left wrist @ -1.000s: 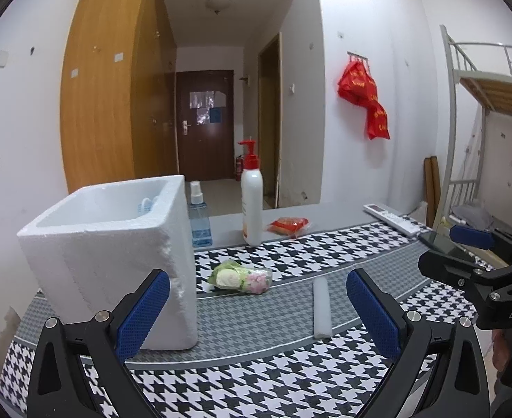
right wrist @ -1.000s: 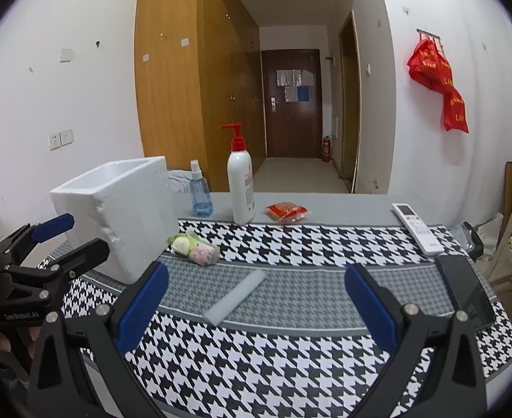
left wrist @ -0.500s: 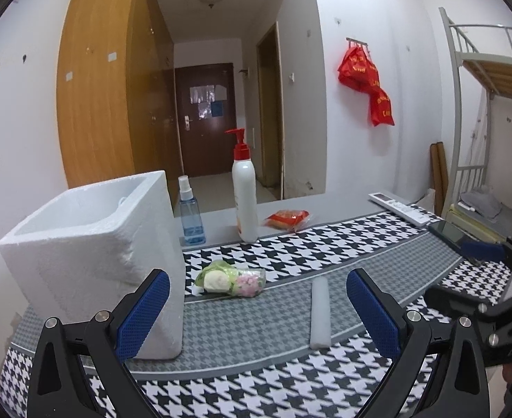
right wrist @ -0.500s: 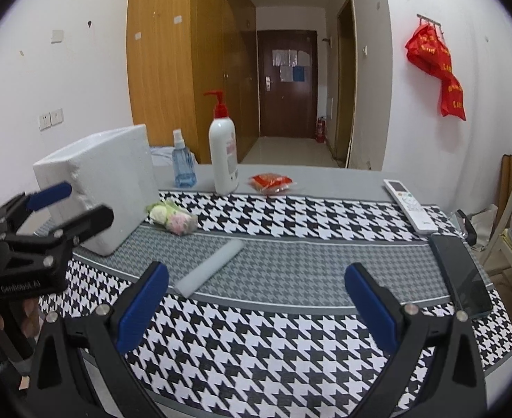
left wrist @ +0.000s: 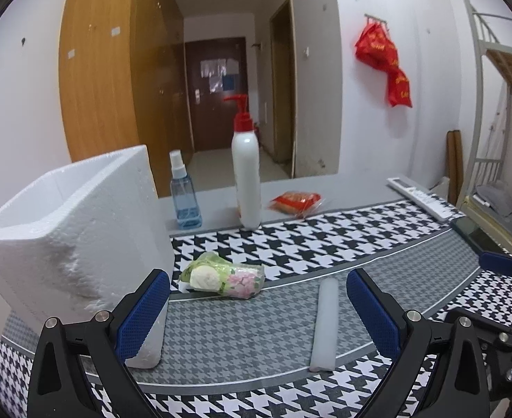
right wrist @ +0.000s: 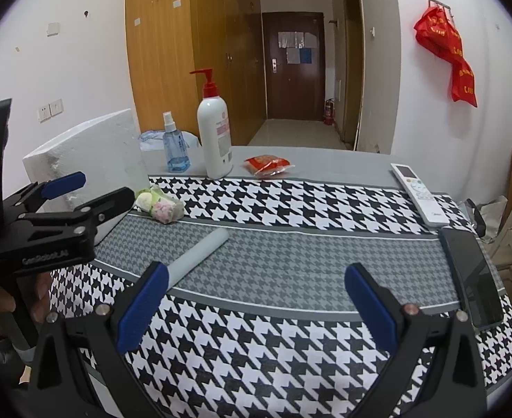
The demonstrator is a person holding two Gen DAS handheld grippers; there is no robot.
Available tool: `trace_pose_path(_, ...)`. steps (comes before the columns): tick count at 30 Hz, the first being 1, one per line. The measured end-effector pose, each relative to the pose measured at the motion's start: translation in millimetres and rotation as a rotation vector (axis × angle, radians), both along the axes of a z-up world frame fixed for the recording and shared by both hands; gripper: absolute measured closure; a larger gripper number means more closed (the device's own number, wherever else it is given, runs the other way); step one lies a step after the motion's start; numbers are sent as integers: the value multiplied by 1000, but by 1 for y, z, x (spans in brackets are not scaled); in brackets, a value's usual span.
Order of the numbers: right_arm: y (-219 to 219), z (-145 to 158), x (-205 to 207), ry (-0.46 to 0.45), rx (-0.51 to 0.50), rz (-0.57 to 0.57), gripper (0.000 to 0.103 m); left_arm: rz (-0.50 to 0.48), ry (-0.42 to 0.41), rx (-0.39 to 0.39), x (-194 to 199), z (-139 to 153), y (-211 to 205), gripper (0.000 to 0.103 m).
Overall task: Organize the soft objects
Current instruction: 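Move the left gripper toward the floral-wrapped paper roll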
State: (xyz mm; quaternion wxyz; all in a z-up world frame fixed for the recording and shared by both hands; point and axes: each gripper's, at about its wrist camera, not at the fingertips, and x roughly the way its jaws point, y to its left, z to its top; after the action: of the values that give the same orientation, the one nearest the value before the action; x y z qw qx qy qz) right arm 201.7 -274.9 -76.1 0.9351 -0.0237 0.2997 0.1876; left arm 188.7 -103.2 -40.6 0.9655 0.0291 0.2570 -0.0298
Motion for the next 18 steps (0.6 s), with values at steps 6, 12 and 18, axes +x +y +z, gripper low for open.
trace_pose_path(6,5,-2,10,22,-14,32,1,1,32,28,23,1,-7,1)
trace_pose_path(12,10,-4,19,37,-26,56,1,3,55,19,42,-7,-3,1)
trace_pose_path(18,16,-11,31,76,-43,68,1,25,95,36,60,-22,-3,1)
